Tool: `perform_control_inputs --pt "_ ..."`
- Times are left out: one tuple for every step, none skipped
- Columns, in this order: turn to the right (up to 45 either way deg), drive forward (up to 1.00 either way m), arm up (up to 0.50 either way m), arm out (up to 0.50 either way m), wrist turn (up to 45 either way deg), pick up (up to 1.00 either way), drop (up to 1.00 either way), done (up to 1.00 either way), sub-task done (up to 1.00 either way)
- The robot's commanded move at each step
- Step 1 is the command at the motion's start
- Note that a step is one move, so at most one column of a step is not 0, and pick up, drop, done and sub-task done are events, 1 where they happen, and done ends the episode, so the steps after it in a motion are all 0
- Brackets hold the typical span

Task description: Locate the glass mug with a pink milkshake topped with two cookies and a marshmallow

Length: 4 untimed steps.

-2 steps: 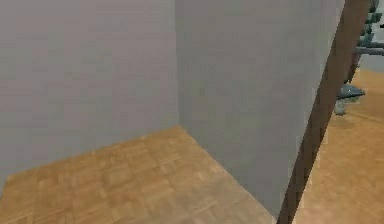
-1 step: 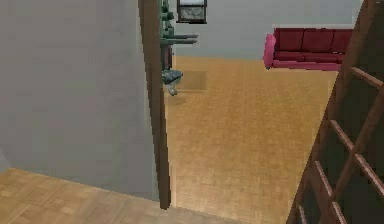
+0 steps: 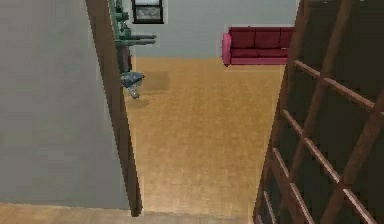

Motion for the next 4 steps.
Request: perform_control_inputs --pt "0.0 1.00 0.00 0.00 0.0 0.00 0.00 0.00 0.00" --pt "9.0 0.00 0.00 0.00 0.0 0.00 0.00 0.00 0.00" --pt "0.0 0.20 0.00 0.00 0.0 0.00 0.00 0.00 0.00" --pt "-45.0 0.00 0.00 0.00 0.0 0.00 0.00 0.00 0.00"
